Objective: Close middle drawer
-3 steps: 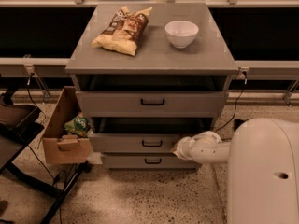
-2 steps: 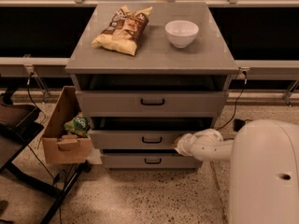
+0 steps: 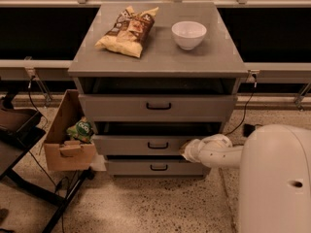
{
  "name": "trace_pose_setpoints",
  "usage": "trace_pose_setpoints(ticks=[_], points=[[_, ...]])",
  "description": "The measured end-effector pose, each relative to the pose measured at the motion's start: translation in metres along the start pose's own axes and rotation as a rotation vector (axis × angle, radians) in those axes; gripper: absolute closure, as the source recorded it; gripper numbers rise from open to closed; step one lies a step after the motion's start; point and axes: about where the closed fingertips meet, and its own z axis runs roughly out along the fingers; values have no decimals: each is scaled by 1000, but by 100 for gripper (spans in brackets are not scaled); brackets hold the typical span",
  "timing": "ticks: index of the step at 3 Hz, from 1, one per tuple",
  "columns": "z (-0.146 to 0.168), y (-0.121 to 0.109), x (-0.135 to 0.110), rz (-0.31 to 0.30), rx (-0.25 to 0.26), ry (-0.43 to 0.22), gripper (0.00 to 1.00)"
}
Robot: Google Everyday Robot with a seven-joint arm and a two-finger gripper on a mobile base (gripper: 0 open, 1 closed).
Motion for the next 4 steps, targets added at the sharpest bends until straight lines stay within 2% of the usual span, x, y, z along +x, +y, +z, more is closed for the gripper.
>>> trace_pose_setpoints(ticks=[2, 3, 4], points=[[0, 0, 0, 0, 0, 0, 10], [0, 0, 0, 0, 0, 0, 0], [0, 0, 0, 0, 0, 0, 18]])
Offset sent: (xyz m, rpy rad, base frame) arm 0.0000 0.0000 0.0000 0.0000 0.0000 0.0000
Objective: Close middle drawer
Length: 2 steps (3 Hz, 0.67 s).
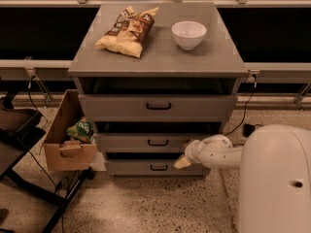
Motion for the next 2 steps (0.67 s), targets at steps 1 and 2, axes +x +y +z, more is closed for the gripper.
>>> trace_pose_setpoints(ticks=[1, 2], points=[[-3, 2, 2, -1, 0, 1, 43], [-61, -14, -8, -127, 44, 59, 72]])
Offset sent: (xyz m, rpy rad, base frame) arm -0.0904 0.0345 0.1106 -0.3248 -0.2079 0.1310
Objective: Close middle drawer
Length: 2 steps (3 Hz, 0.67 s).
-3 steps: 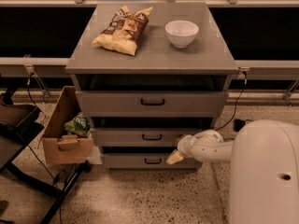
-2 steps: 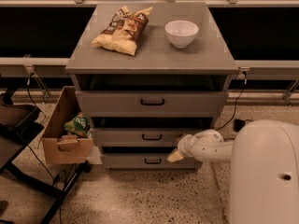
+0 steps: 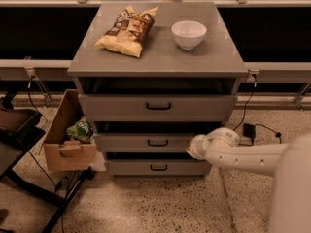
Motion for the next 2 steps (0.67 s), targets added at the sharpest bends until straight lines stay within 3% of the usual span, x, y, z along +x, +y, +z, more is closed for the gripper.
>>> trace_pose_setpoints(ticks=[1, 2], points=[[-66, 22, -16, -39, 26, 83, 97], [-122, 51, -39, -172, 58, 196, 100]])
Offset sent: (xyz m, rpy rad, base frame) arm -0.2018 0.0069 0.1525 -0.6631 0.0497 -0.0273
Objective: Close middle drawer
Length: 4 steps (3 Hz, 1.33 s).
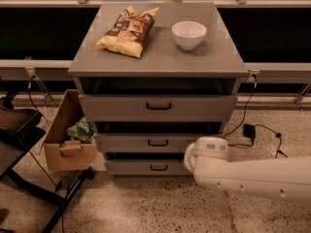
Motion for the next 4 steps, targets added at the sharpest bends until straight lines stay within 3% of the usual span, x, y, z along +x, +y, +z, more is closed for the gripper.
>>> trace_pose_setpoints(ticks=[1, 2, 3, 4], points=[[-79, -16, 3, -112, 65, 201, 100], [-171, -100, 12, 7, 176, 377, 100], [-217, -169, 1, 126, 273, 464, 100], [-275, -209, 39, 366, 256, 605, 100]])
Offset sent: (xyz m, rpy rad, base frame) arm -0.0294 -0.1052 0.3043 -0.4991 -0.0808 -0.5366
